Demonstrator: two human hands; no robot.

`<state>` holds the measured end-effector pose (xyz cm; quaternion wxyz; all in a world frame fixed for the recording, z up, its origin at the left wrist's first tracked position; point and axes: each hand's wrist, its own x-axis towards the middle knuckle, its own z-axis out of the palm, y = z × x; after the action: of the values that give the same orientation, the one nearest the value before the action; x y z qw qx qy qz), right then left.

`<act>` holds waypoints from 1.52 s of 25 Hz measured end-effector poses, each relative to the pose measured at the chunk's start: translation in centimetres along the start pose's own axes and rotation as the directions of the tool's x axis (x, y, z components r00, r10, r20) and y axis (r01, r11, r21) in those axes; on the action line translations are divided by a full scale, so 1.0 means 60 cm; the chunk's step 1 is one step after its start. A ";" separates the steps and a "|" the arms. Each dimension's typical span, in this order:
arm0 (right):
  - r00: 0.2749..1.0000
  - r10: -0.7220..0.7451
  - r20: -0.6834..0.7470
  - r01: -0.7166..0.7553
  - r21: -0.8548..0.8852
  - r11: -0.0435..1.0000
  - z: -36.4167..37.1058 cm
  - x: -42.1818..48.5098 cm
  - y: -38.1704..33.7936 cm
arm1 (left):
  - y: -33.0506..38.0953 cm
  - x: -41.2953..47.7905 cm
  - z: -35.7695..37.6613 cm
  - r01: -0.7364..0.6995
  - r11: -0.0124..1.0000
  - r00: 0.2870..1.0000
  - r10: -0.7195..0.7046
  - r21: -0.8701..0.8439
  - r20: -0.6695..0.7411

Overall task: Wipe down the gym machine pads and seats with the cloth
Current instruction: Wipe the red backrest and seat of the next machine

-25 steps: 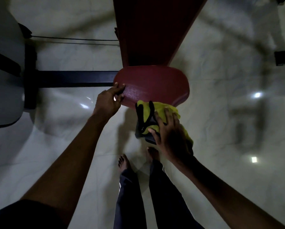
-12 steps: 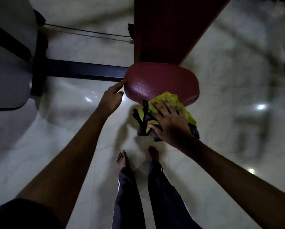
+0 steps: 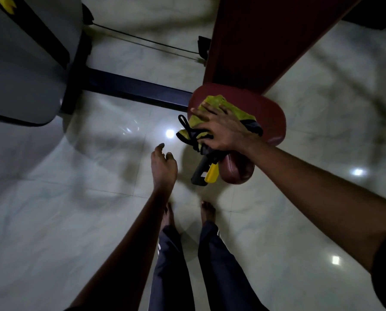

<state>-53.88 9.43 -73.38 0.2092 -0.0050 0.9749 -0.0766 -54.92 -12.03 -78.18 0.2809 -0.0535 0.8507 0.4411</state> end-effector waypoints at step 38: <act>0.778 0.619 -0.102 -0.561 0.329 0.759 0.009 0.056 0.052 | 0.101 0.027 0.089 -0.051 0.997 0.995 0.046 0.058 0.086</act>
<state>-56.67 12.32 -75.73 0.1197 0.3414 0.9211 -0.1439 -56.03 -3.92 -77.08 0.3073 -0.0058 0.8520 0.4238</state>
